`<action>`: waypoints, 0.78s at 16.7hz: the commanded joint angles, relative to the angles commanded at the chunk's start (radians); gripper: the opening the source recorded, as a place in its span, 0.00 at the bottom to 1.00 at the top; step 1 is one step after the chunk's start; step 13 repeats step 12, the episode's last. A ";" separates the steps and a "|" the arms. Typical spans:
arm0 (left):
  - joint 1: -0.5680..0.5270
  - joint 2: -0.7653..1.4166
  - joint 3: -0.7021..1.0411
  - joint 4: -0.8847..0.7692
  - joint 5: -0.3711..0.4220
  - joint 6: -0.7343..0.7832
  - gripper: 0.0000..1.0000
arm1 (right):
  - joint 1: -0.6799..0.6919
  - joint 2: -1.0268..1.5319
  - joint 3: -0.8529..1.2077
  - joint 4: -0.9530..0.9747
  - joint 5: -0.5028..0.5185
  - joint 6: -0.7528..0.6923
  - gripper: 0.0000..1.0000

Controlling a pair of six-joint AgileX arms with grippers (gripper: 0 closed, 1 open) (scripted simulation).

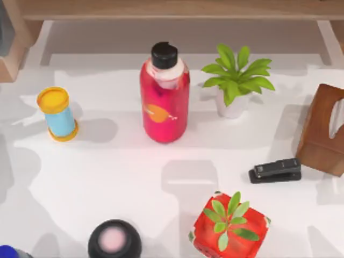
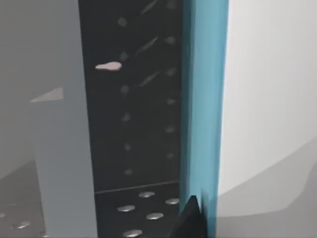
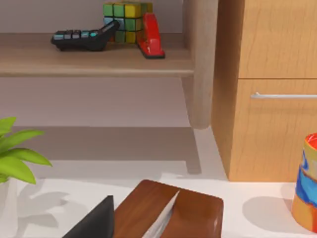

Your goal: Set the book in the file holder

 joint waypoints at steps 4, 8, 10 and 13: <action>0.000 0.000 0.000 0.000 0.000 0.000 0.83 | 0.000 0.000 0.000 0.000 0.000 0.000 1.00; 0.000 0.000 0.000 0.000 0.000 0.000 1.00 | 0.000 0.000 0.000 0.000 0.000 0.000 1.00; 0.000 0.000 0.000 0.000 0.000 0.000 1.00 | 0.000 0.000 0.000 0.000 0.000 0.000 1.00; 0.000 0.000 0.000 0.000 0.000 0.000 1.00 | 0.000 0.000 0.000 0.000 0.000 0.000 1.00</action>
